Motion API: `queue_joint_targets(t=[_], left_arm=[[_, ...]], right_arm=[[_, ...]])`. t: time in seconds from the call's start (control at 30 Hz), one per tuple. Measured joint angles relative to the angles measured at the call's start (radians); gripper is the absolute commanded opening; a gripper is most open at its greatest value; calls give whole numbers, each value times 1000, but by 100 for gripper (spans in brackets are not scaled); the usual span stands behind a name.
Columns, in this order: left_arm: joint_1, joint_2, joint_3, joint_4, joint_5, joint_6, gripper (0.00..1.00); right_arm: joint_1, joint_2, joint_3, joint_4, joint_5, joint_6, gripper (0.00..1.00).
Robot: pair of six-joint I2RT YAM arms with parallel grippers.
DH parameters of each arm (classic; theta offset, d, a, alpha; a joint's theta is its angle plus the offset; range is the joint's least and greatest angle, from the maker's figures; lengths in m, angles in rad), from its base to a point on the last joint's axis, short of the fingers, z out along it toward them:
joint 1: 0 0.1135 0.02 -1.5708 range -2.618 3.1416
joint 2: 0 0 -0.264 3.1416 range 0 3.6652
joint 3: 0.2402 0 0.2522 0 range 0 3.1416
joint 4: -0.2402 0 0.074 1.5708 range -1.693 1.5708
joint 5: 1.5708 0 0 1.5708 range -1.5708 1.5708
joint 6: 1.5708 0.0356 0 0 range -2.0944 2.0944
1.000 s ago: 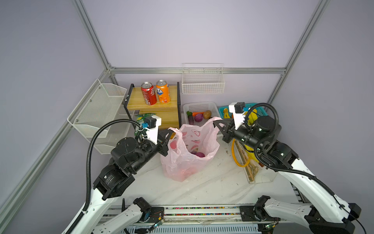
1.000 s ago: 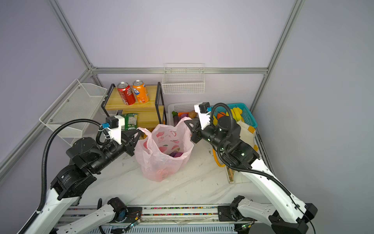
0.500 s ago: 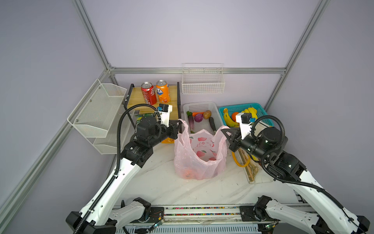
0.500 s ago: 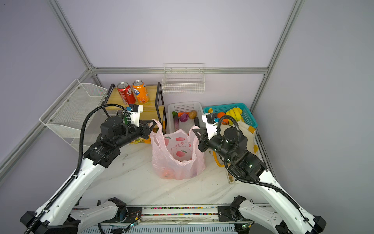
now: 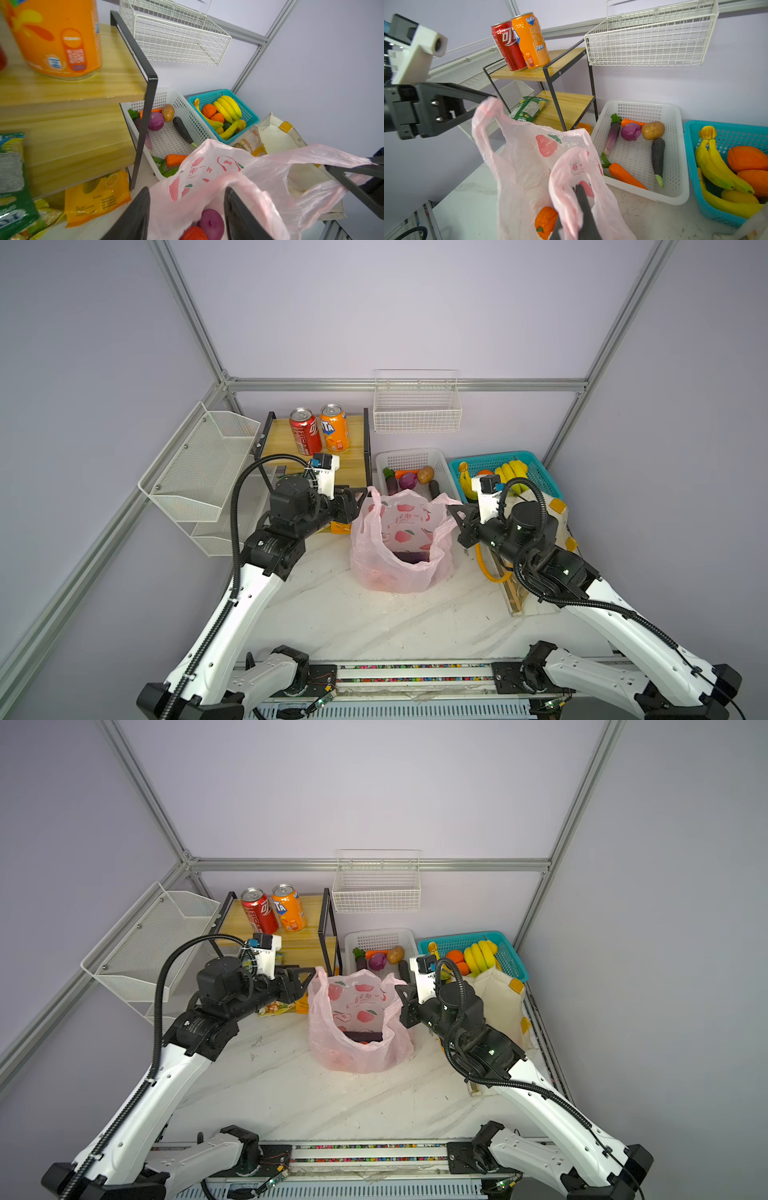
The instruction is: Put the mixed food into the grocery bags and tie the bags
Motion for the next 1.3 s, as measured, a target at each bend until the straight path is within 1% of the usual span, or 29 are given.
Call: queue_joint_targets(t=[0.07, 0.17, 0.27, 0.33, 0.47, 0.53, 0.63, 0.8, 0.9, 1.13, 1.3], left_arm=[[0, -68, -22, -4, -2, 31, 69], [-1, -155, -58, -2, 31, 76, 73], [-6, -183, -64, 12, 86, 105, 78], [-31, -169, -62, 26, 111, 132, 80], [-129, -71, -20, -14, 97, 216, 85], [-181, 16, 35, -55, 72, 280, 87], [-222, 113, 114, -123, 48, 354, 90], [-233, 222, 280, -236, 35, 456, 96], [-233, 275, 383, -300, 52, 501, 100], [-233, 432, 563, -439, 148, 540, 100], [-233, 533, 628, -525, 152, 562, 100]], right_arm=[[0, 19, 15, 8, -1, 0, 4], [0, 47, 35, 23, -2, -1, 4], [0, 64, 40, 30, -3, -4, 4], [0, 71, 40, 31, -3, -8, 4], [0, 78, 40, 36, -4, -18, 4], [0, 78, 40, 40, -4, -21, 4], [0, 78, 40, 45, -4, -26, 4], [0, 78, 40, 46, -4, -41, 4], [0, 77, 40, 47, -4, -48, 4], [0, 77, 40, 52, -4, -60, 4], [0, 77, 40, 53, -3, -65, 4]])
